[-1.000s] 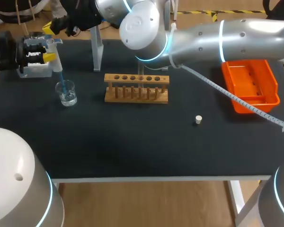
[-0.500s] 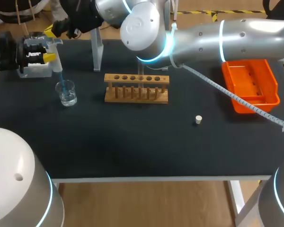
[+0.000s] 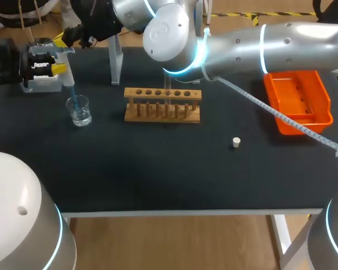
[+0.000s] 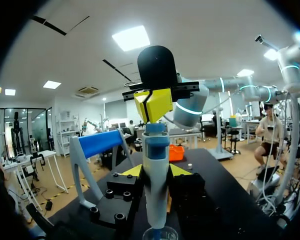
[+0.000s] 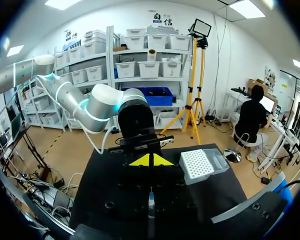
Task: Invert the test tube, pick up the pipette, mount the tip to pipette, aspirate from beaker and dispense into the tube, eject the tip, return the pipette, and cap with the stopper.
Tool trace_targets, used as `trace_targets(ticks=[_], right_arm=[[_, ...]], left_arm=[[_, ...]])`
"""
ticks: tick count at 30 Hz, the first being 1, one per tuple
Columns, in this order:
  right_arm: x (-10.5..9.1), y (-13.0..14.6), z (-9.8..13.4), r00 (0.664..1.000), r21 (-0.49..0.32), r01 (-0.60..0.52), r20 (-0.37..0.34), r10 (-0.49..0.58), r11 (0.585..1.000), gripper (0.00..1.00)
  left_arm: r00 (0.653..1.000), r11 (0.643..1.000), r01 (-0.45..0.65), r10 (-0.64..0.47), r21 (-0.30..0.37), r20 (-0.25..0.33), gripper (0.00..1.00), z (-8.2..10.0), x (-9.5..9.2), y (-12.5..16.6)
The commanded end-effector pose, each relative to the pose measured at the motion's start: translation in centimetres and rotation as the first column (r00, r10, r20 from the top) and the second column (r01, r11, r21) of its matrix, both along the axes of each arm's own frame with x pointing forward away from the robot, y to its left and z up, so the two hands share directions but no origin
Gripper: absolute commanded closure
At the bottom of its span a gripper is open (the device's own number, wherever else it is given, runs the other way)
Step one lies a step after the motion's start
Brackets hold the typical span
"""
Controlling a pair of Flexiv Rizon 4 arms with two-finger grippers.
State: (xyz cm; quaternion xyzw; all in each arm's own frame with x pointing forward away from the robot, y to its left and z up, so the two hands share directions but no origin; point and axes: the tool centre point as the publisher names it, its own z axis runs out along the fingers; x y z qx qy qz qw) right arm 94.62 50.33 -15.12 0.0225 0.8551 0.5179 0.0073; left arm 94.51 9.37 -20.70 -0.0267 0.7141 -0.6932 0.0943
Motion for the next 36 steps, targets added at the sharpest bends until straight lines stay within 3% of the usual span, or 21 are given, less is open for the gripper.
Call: trace_targets(ticks=[1,19,20,21,22,23,24,36], right_arm=[[0.2,0.0,-0.2,1.000,-0.014,-0.001,-0.001,0.001,1.000,1.00],[-0.6,-0.4,2.8,0.999,0.027,-0.013,0.045,0.012,1.000,1.00],[-0.6,-0.6,3.0,0.999,0.030,-0.013,0.051,0.011,0.999,0.87],[-0.6,-0.9,3.1,0.998,0.031,-0.012,0.058,0.010,0.999,0.64],[-0.6,-1.2,3.4,0.998,0.034,-0.010,0.063,0.008,0.999,0.40],[-0.6,-1.6,3.6,0.998,0.037,-0.008,0.069,0.005,0.999,0.05],[-0.6,-2.1,3.9,0.997,0.038,-0.007,0.074,0.004,0.999,0.00],[-1.1,-10.6,6.0,0.995,0.083,-0.062,0.084,0.055,0.995,0.00]], left_arm=[[1.000,1.000,0.002,-0.002,-0.001,0.002,1.00,0.5,0.0,0.0],[1.000,1.000,0.002,-0.002,-0.001,0.002,1.00,0.5,0.0,0.0],[1.000,1.000,0.002,-0.002,-0.001,0.002,1.00,0.5,0.0,0.0],[1.000,1.000,0.002,-0.002,-0.001,0.002,1.00,0.5,0.0,0.0],[1.000,1.000,0.002,-0.002,-0.001,0.002,1.00,0.5,0.0,0.0],[1.000,1.000,0.002,-0.002,-0.001,0.002,1.00,0.5,0.0,0.0],[1.000,1.000,0.002,-0.002,-0.001,0.002,1.00,0.5,0.0,0.0],[1.000,1.000,0.002,-0.002,-0.001,0.002,1.00,0.5,0.0,0.0]])
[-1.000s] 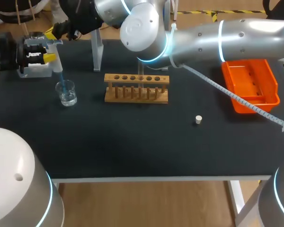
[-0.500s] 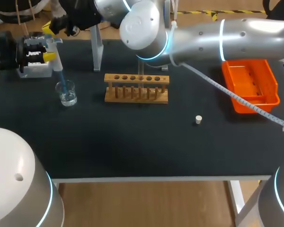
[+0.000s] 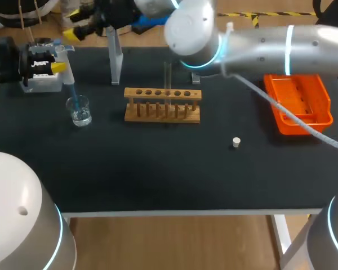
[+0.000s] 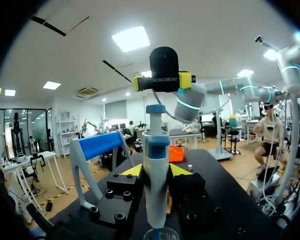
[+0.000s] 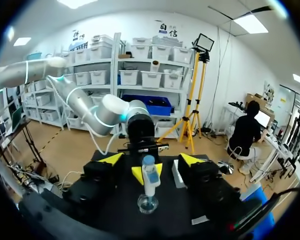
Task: Invert the test tube, pick up the pipette, mount the tip to pipette, aspirate from beaker and dispense into the tube, eject the tip, return the pipette, and cap with the stopper.
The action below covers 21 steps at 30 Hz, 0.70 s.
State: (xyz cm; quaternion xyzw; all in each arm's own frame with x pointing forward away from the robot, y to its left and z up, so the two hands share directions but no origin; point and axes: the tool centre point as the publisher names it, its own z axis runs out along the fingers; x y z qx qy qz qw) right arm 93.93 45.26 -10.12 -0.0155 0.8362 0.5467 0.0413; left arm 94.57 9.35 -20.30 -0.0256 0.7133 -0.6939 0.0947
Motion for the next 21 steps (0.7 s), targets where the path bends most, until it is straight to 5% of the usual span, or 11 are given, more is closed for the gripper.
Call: trace_targets(ticks=[1,21], right_arm=[[-0.4,-6.4,1.0,0.999,0.020,-0.049,-0.013,0.049,0.999,0.00],[-0.5,-21.8,-1.5,0.998,0.059,-0.064,0.019,0.063,0.996,0.00]], left_arm=[[1.000,1.000,0.001,-0.001,0.001,0.000,1.00,0.1,0.0,0.0],[1.000,1.000,0.001,-0.001,0.001,0.000,1.00,0.1,0.0,0.0]])
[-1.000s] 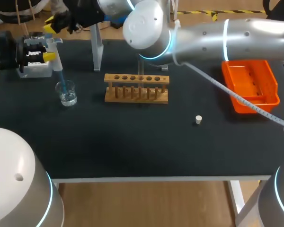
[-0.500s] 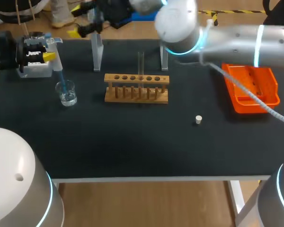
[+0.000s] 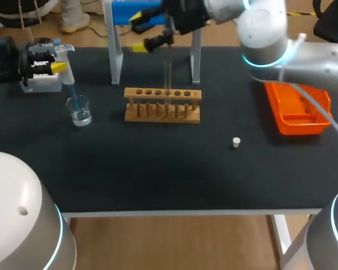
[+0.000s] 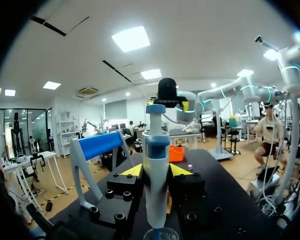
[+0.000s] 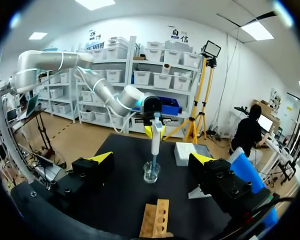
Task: Invert the test tube, pick up the pipette, mount the tip to pipette, aspirate from beaker and dispense into the tube, eject the tip, return the pipette, and cap with the stopper.
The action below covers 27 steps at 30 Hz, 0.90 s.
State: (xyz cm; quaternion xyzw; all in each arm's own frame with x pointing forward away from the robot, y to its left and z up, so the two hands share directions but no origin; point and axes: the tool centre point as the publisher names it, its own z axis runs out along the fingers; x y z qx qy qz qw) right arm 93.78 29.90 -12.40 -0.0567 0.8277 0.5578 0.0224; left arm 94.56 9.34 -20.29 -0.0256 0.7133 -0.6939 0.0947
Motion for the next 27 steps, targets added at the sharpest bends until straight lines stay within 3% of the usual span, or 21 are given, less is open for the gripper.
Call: trace_targets(ticks=[1,16,27], right_arm=[[-0.1,-7.1,0.5,0.999,0.032,0.036,0.003,-0.037,0.999,0.00],[0.2,-11.1,-4.2,0.996,0.018,0.084,-0.008,-0.084,0.996,0.00],[1.1,-11.0,-8.5,0.995,0.005,0.094,-0.027,-0.094,0.996,0.00]], left_arm=[[1.000,1.000,0.001,-0.001,0.001,0.000,1.00,0.1,0.0,0.0],[1.000,1.000,0.001,-0.001,0.001,0.000,1.00,0.1,0.0,0.0],[1.000,1.000,0.001,-0.001,0.001,0.000,1.00,0.1,0.0,0.0]])
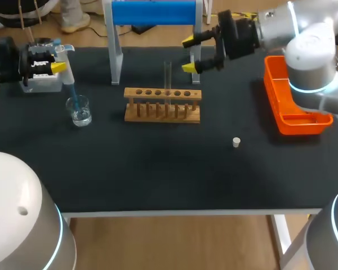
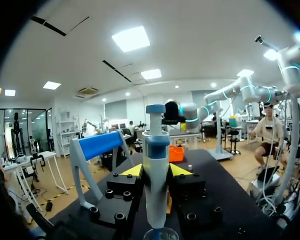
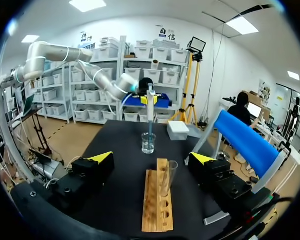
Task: Invert the test tube, pick up the pipette, mount the tip to pipette, aspirate from beaker and dispense into the tube, eject the tip, return the pipette, and cap with the stopper.
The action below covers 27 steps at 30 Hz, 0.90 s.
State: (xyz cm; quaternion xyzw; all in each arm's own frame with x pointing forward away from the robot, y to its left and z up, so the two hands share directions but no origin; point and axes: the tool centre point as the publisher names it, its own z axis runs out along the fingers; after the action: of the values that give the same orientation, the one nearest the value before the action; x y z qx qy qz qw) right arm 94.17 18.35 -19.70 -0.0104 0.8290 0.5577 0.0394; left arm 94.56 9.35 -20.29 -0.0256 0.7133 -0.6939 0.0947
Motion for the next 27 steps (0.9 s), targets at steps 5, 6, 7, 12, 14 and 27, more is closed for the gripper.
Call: trace_targets(ticks=[5,6,7,12,14,27], right_arm=[[1.5,1.0,-2.7,1.000,-0.014,-0.007,-0.007,0.007,1.000,0.00],[1.7,1.1,-3.0,1.000,-0.019,-0.013,-0.006,0.013,1.000,0.00],[1.8,1.2,-3.2,1.000,-0.027,-0.025,0.003,0.025,0.999,0.00],[2.5,1.8,-4.4,0.999,-0.058,-0.048,-0.004,0.047,0.997,0.00],[2.6,2.1,-4.9,0.998,-0.071,-0.056,-0.007,0.056,0.996,0.00],[2.6,3.8,-7.3,0.996,-0.154,-0.089,0.002,0.090,0.984,0.00]], left_arm=[[1.000,1.000,0.001,-0.001,0.001,0.000,1.00,0.1,0.0,0.0],[1.000,1.000,0.001,-0.001,0.001,0.000,1.00,0.1,0.0,0.0],[1.000,1.000,0.001,-0.001,0.001,0.000,1.00,0.1,0.0,0.0],[1.000,1.000,0.001,-0.001,0.001,0.000,1.00,0.1,0.0,0.0],[1.000,1.000,0.001,-0.001,0.001,0.000,1.00,0.1,0.0,0.0],[1.000,1.000,0.001,-0.001,0.001,0.000,1.00,0.1,0.0,0.0]])
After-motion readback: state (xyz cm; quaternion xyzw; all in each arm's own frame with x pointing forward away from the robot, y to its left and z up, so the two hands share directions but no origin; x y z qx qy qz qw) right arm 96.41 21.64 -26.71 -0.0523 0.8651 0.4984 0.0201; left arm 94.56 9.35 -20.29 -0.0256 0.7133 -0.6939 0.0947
